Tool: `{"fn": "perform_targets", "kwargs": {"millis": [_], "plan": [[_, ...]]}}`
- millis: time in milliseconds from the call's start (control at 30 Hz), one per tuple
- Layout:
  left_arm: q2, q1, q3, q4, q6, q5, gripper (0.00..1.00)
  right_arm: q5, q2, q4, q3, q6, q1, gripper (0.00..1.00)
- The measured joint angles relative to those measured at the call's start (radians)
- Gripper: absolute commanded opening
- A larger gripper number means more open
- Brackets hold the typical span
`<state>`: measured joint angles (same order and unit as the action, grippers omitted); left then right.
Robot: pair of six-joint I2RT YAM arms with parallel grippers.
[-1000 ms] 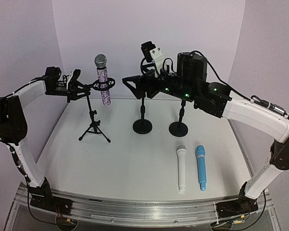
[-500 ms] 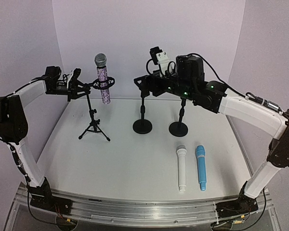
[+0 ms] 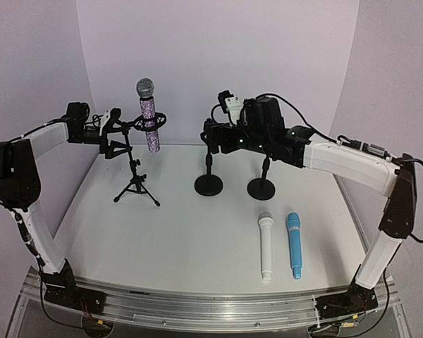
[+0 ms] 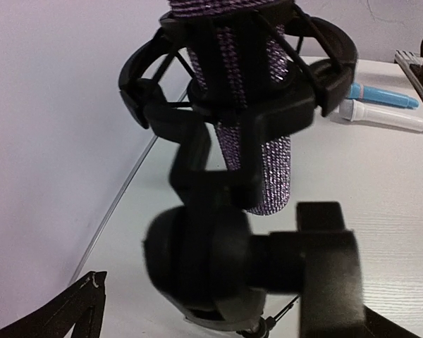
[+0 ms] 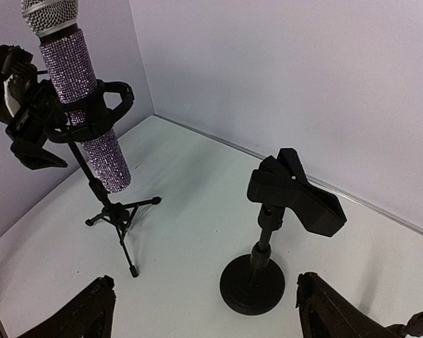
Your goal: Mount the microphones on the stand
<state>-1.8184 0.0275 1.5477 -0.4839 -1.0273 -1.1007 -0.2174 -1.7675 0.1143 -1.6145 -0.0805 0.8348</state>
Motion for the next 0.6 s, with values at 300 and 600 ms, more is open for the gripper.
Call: {"fn": "perform_targets", "kwargs": {"millis": [300, 600], "plan": [[0.091, 0.017, -0.083, 0.011, 0.022, -0.009, 1.00, -0.037, -0.067, -0.320, 0.215, -0.029, -0.028, 0.68], [0.242, 0.051, -0.170, 0.022, 0.133, -0.044, 0.99, -0.107, -0.300, -0.720, 0.267, -0.033, -0.076, 0.64]]}}
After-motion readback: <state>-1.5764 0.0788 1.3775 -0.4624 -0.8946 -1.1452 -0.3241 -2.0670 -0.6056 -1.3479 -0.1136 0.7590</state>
